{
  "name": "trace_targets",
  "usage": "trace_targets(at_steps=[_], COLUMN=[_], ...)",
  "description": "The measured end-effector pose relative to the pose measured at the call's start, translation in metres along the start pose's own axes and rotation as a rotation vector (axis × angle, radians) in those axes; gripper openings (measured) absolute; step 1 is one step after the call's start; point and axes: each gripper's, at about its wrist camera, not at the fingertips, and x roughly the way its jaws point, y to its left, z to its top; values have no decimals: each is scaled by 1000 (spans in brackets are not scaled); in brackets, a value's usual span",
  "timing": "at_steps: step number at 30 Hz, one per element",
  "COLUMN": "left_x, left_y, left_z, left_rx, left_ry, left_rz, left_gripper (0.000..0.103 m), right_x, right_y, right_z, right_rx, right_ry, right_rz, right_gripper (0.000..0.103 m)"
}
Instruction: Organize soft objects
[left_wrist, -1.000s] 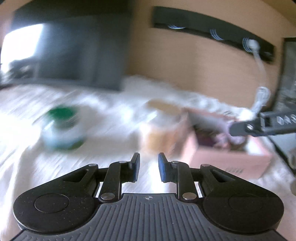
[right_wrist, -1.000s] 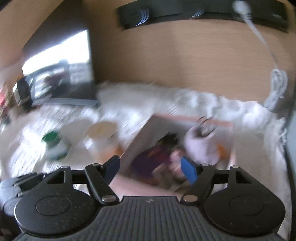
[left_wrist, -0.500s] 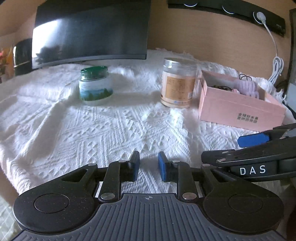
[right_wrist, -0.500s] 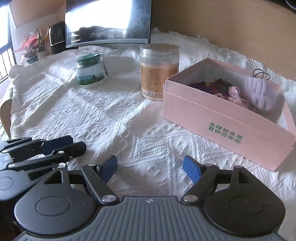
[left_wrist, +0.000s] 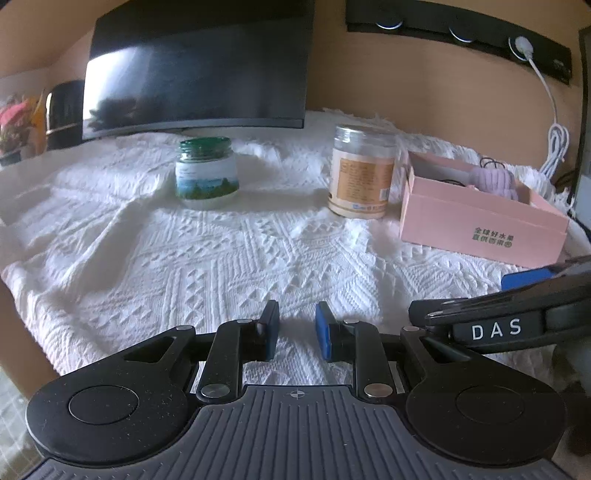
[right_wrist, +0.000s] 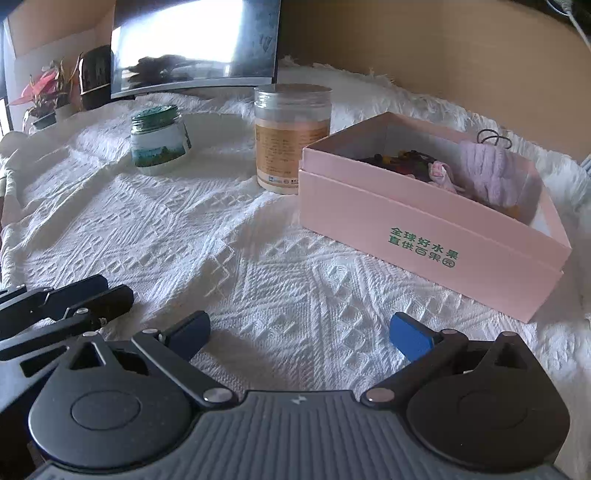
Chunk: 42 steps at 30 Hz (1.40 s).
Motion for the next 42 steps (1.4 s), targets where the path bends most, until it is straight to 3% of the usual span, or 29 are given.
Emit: trace_targets(at_steps=[42], left_x=[-6], left_y=[2], left_z=[-3], left_rx=[-15], left_ry=[-9], left_rz=[-11], left_gripper=[25], right_x=[-3], right_y=[-4], right_z=[-4], right_rx=[-15], right_ry=[-21], right_rz=[23], right_gripper=[103])
